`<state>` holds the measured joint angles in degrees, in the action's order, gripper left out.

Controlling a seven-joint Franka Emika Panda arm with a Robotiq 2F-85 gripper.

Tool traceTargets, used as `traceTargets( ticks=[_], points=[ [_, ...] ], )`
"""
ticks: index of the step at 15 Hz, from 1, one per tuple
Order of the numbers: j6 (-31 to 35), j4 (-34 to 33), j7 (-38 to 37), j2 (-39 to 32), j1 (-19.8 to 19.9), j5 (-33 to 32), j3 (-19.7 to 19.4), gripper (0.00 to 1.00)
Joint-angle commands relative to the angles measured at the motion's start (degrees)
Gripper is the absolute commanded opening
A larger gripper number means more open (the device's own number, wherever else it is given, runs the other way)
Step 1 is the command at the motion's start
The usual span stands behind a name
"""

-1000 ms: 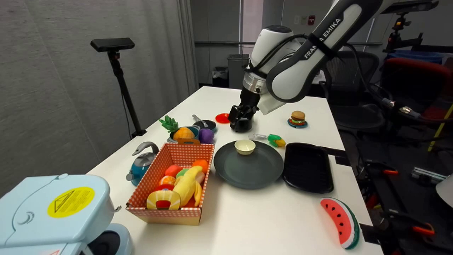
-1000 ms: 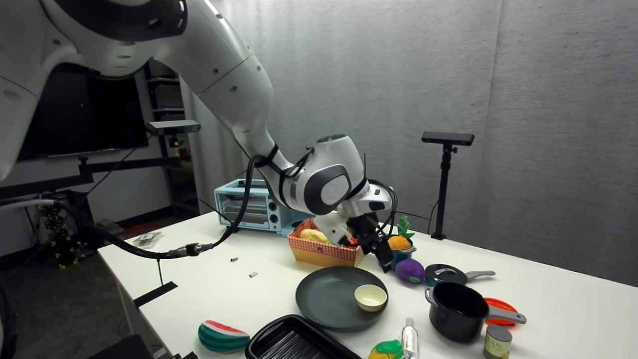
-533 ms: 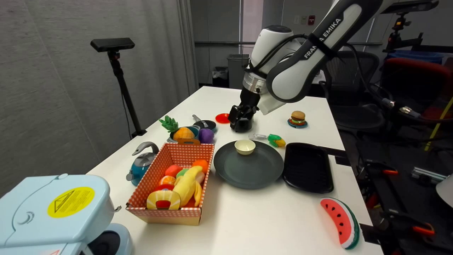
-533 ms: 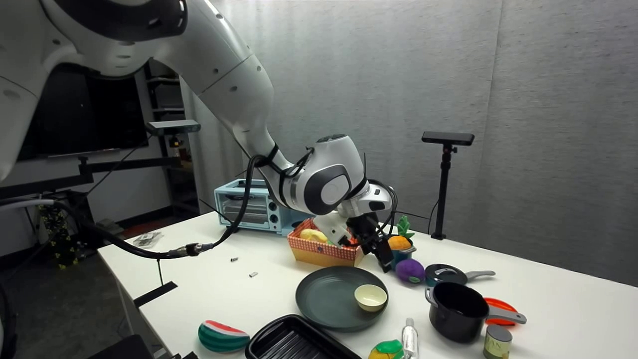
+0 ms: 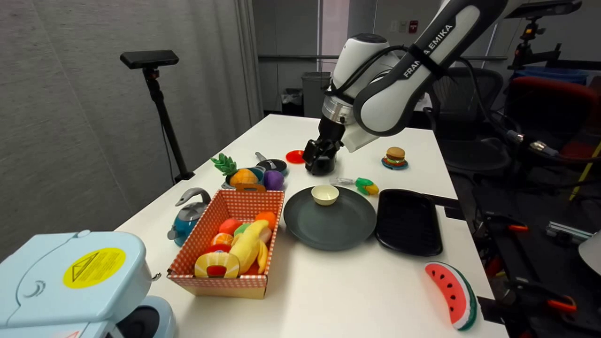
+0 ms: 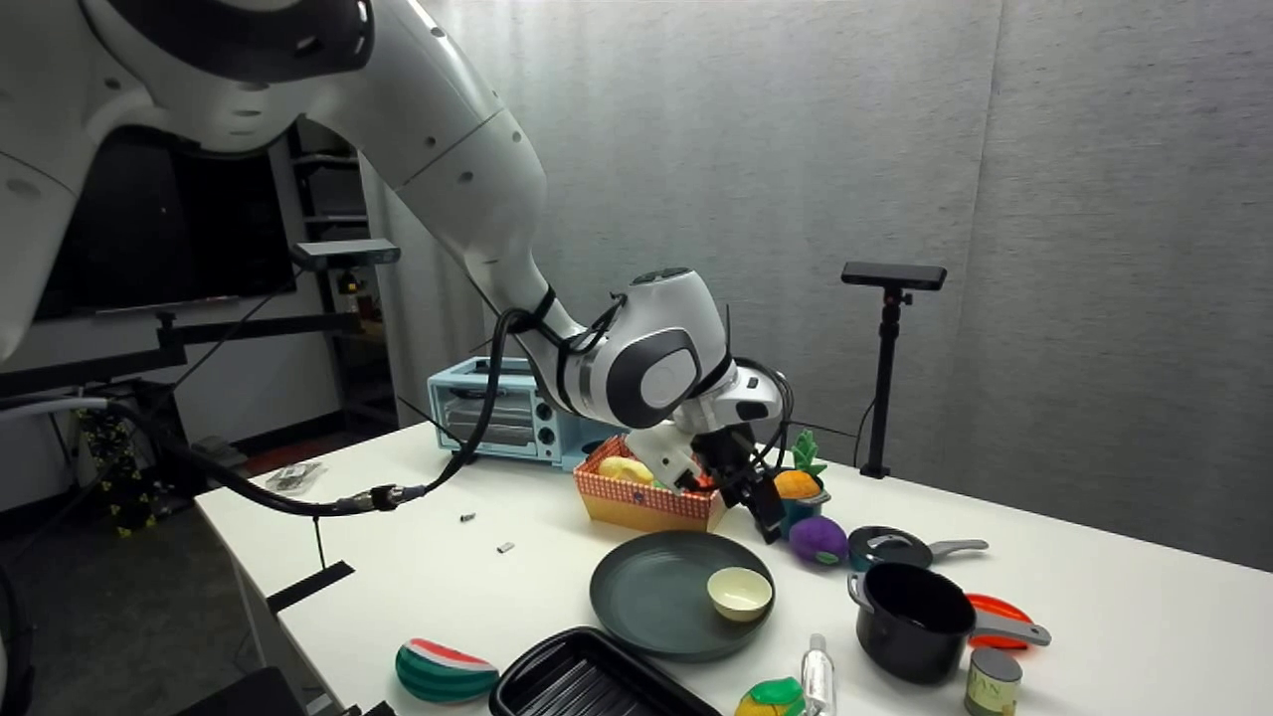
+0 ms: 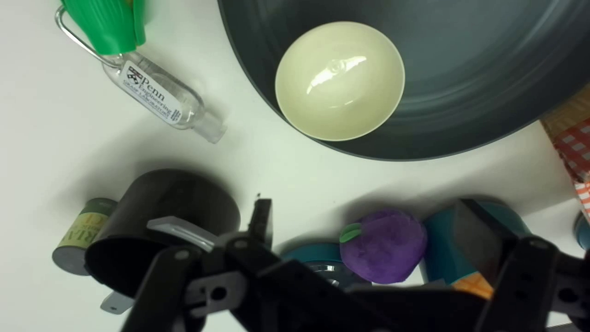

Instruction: Move the grey plate to the middle of the basket and the black tray

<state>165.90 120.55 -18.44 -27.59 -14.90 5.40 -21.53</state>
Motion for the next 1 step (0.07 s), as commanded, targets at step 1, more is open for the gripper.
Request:
traceTargets(
  ticks=[1],
  points=[
    [0.1, 0.0, -1.8, 0.3, 2.1, -2.7, 1.8, 1.00]
  ],
)
